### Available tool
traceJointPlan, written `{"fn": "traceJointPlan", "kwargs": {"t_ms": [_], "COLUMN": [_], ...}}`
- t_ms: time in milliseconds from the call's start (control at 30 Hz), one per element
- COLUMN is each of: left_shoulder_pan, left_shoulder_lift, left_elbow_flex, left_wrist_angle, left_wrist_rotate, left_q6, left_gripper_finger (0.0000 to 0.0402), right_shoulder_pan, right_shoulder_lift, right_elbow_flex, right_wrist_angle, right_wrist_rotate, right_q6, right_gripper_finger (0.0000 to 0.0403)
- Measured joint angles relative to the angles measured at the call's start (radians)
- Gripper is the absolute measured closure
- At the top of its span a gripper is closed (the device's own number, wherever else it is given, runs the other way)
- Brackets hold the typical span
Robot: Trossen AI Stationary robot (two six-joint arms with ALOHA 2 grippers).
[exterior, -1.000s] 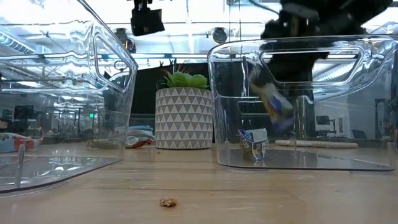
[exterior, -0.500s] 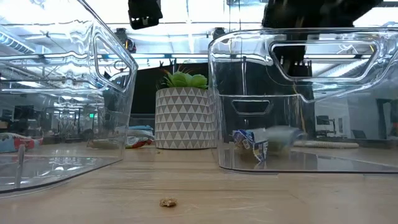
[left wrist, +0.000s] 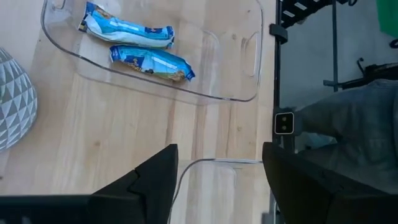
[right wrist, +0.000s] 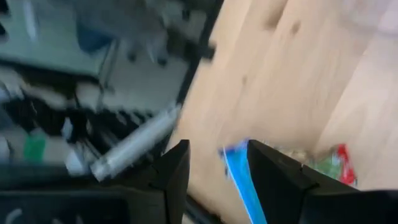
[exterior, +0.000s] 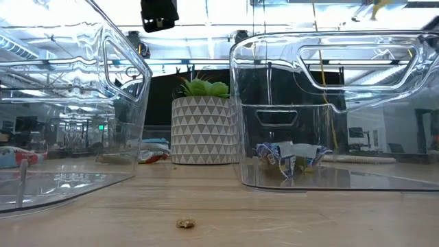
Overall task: Pick and place Granola Bars by type
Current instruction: Put the blue granola bar into the middle transparent bin
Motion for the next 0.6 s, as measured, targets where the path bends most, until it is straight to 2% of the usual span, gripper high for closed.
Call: {"fn": "traceJointPlan", "kwargs": {"t_ms": [200,367,467,600], "left_shoulder_pan": [0.0,0.0,0.0,0.0], "left_shoulder_lift": [0.0,0.0,0.0,0.0], "left_elbow_flex": [0.0,0.0,0.0,0.0], "left_wrist_angle": [-0.001,-0.002,-0.002,-0.002], "left_wrist_rotate": [-0.014,-0.043,-0.052,-0.052], "left_q6": [-0.008,-0.012,-0.014,-0.042], "left_gripper_finger": [0.0169,0.0168,0.0172,0.0176], "right_shoulder_pan": [0.121,0.195,0.219,0.222], "right_shoulder_lift": [0.06,0.125,0.155,0.175], "right_elbow_flex": [-0.027,-0.08,-0.126,-0.2], "right_wrist_angle": [-0.005,0.042,0.093,0.192], "right_wrist_rotate": [0.008,0.079,0.112,0.079], "right_q6": [-0.061,-0.073,-0.092,-0.051], "right_gripper_finger": [0.0259,0.0259,0.0259,0.0259]}}
